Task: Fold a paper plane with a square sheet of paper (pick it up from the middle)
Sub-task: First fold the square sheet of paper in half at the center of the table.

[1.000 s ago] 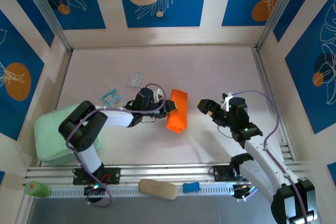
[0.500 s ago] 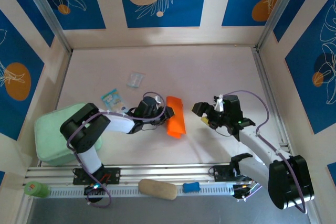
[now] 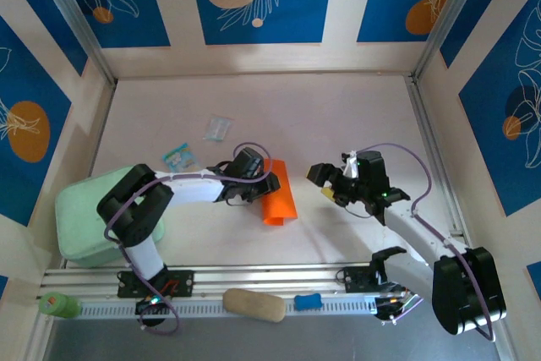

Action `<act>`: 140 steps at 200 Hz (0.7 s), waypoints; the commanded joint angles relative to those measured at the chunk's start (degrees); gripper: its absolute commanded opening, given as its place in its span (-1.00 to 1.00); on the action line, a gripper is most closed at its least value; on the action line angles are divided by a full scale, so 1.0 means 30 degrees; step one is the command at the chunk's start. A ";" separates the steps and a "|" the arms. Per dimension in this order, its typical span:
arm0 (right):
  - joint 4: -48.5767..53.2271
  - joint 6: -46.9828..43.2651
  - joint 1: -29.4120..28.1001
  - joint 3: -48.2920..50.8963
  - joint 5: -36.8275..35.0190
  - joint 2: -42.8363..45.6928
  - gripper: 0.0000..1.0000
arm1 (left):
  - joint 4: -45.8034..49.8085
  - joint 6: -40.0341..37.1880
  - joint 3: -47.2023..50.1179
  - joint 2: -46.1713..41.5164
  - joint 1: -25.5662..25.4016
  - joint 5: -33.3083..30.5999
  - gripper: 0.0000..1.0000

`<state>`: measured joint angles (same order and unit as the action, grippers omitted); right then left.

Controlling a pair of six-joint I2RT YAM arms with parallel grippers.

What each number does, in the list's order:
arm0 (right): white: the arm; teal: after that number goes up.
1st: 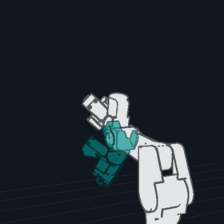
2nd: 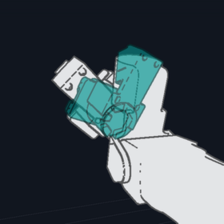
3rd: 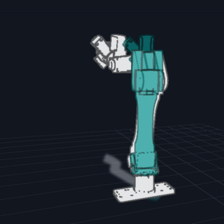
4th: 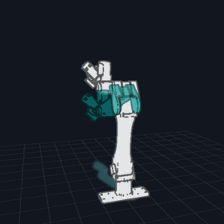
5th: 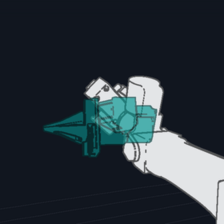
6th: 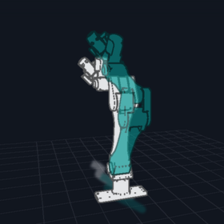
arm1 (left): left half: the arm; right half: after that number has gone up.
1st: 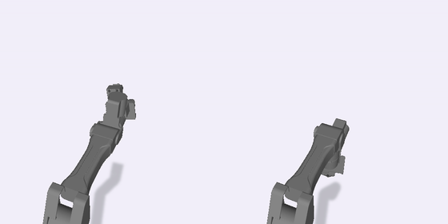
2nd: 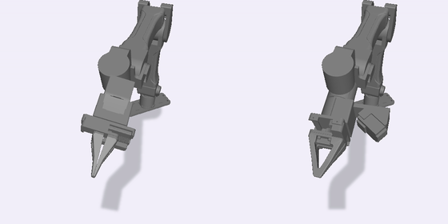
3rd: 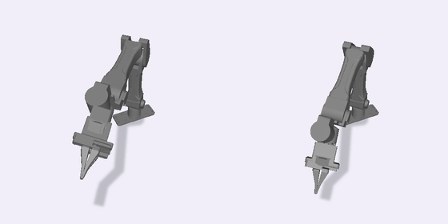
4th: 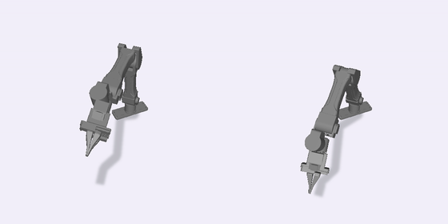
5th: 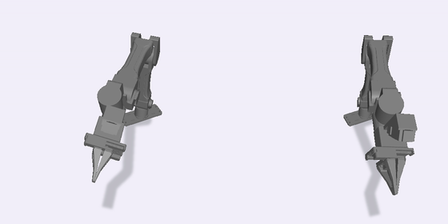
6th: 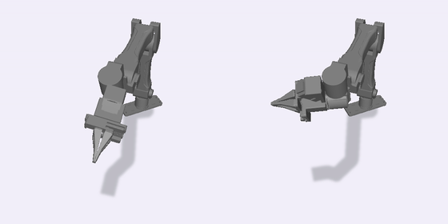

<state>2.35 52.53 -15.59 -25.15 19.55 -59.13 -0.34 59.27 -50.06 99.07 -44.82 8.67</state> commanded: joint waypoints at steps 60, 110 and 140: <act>-0.0458 -0.0065 -0.0650 -0.1324 0.0586 -0.2257 0.92 | 0.3834 -0.4578 -0.1367 -0.1052 0.0662 0.0117 -0.04; -0.0783 0.0019 -0.1457 -0.2174 0.0922 -0.4395 0.90 | 0.4284 -0.5273 -0.1840 0.0237 0.1080 0.1326 -0.16; -0.1010 0.0070 -0.2170 -0.2738 0.0939 -0.5292 0.87 | 0.4842 -0.5751 -0.2270 0.0904 0.1140 0.1660 -0.17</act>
<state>0.30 52.56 -20.49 -31.11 20.49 -73.52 10.79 44.60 -54.92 99.70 -41.78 11.44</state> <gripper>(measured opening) 0.944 0.415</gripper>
